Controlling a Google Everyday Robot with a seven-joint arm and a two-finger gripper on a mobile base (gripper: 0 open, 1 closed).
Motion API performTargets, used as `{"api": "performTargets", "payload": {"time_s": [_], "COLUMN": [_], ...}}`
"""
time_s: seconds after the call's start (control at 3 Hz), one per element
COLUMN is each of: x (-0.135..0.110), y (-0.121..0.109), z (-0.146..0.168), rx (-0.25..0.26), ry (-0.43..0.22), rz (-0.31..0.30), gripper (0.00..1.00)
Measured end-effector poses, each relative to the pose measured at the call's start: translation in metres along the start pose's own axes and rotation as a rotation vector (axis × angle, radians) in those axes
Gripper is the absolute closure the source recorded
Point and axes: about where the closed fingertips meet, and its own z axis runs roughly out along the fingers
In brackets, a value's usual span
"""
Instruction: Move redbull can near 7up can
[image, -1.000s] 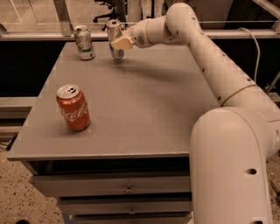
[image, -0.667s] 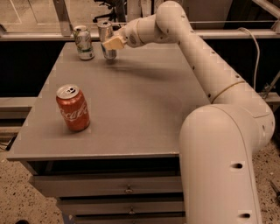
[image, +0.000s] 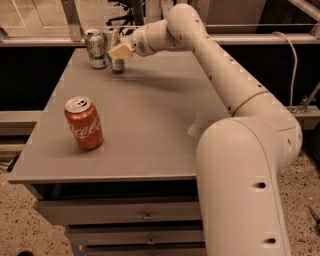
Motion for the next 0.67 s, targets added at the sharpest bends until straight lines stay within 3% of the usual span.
{"api": "performTargets", "payload": {"time_s": [0.33, 0.67], "x": [0.0044, 0.008], "y": [-0.0084, -0.0129], "z": [-0.0039, -0.0104], "rx": [0.016, 0.028], "ry": [-0.015, -0.034], "rz": [0.049, 0.1], "gripper": [0.53, 0.22]}}
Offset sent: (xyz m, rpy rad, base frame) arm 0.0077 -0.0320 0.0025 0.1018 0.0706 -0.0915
